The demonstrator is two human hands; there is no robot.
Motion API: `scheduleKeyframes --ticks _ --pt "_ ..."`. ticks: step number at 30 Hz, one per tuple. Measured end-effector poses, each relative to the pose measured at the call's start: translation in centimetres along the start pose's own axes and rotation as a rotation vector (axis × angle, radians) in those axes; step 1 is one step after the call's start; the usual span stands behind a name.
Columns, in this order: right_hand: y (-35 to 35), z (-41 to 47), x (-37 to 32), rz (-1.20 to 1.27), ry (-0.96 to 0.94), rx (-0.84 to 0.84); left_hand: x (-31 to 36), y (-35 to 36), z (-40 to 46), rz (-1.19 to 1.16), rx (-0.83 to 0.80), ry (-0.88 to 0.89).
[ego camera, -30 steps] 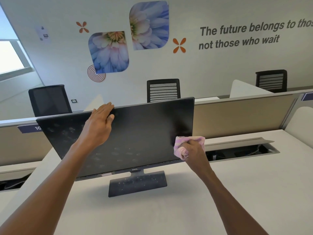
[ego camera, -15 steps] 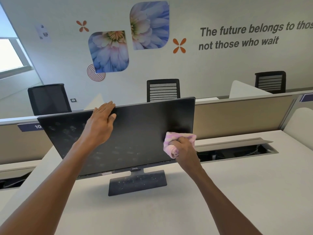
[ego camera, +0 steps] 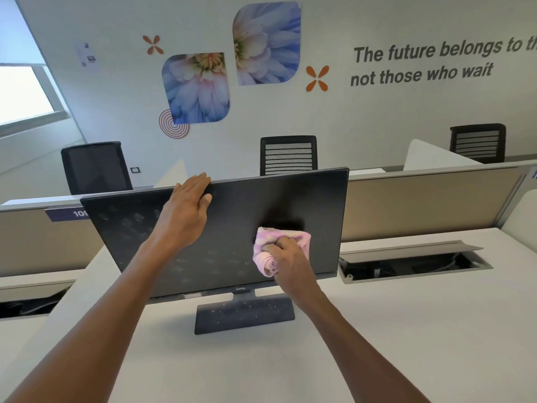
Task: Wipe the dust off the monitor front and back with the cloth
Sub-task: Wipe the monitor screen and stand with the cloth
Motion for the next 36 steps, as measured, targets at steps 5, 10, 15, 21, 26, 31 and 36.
scheduleKeyframes --ticks 5,10,15,21,26,31,36 --pt "2.4 -1.8 0.5 -0.024 0.011 -0.106 -0.2 -0.1 -0.1 0.012 -0.015 0.007" --pt "1.1 0.0 -1.1 0.014 0.019 0.047 -0.1 0.0 -0.1 0.015 -0.006 -0.005" --pt "3.5 0.7 -4.9 0.009 -0.083 -0.105 -0.4 0.1 0.2 0.028 -0.005 0.004" --pt "3.9 -0.2 -3.3 -0.015 0.014 -0.008 -0.6 0.4 0.3 0.023 0.002 0.036" --pt "4.0 2.0 -6.6 0.0 -0.047 -0.011 -0.9 0.6 0.6 0.047 -0.016 0.05" --pt "6.4 -0.4 -5.0 -0.062 -0.034 -0.164 -1.0 0.6 0.6 0.074 -0.024 0.074" --pt "5.0 1.5 -6.7 -0.036 -0.024 -0.027 -1.0 0.6 0.7 0.076 -0.02 0.074"
Point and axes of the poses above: each hand's wrist, its own z-axis towards the middle knuckle, its own y-axis out of the palm, x = y × z, the point moved 5 cm from there along z, towards the middle knuckle, and after that the axes turned 15 degrees about z, right-handed, at the moved point
